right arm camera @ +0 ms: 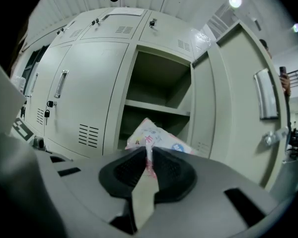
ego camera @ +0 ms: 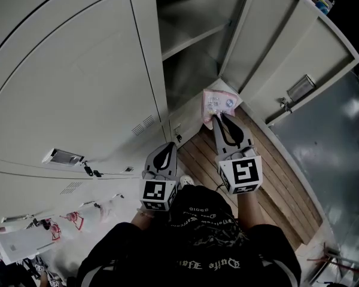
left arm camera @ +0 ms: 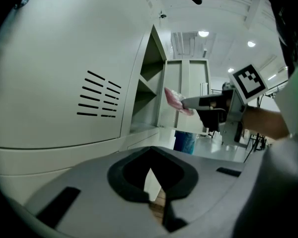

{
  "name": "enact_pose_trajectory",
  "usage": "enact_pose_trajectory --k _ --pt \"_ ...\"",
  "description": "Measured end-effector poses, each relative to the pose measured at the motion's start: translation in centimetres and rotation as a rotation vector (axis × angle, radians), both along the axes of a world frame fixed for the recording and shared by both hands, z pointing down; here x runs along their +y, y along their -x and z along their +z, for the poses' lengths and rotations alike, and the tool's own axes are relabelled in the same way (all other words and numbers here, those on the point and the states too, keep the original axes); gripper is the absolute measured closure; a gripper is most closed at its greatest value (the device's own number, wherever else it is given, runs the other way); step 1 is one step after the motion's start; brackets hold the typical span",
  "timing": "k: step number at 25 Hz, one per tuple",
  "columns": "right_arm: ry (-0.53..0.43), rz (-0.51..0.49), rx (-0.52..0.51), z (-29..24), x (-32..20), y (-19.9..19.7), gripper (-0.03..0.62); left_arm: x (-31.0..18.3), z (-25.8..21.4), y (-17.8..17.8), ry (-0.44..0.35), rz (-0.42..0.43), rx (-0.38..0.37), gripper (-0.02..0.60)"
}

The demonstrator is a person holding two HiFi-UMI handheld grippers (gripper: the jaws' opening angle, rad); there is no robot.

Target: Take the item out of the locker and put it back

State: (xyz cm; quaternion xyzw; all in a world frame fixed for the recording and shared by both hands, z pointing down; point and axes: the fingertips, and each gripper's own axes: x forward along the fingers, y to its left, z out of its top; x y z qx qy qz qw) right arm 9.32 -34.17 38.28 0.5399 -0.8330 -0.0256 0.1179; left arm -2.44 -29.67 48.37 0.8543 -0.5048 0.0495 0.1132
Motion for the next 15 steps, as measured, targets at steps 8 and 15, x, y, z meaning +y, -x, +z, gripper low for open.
enact_pose_trajectory --k 8,15 --pt "-0.1 -0.068 0.055 -6.1 -3.7 0.7 0.551 0.3 0.3 0.9 0.009 -0.033 -0.014 0.575" --pt "-0.175 -0.115 0.093 -11.3 -6.7 1.4 0.549 0.2 0.0 1.2 0.003 -0.049 -0.014 0.575"
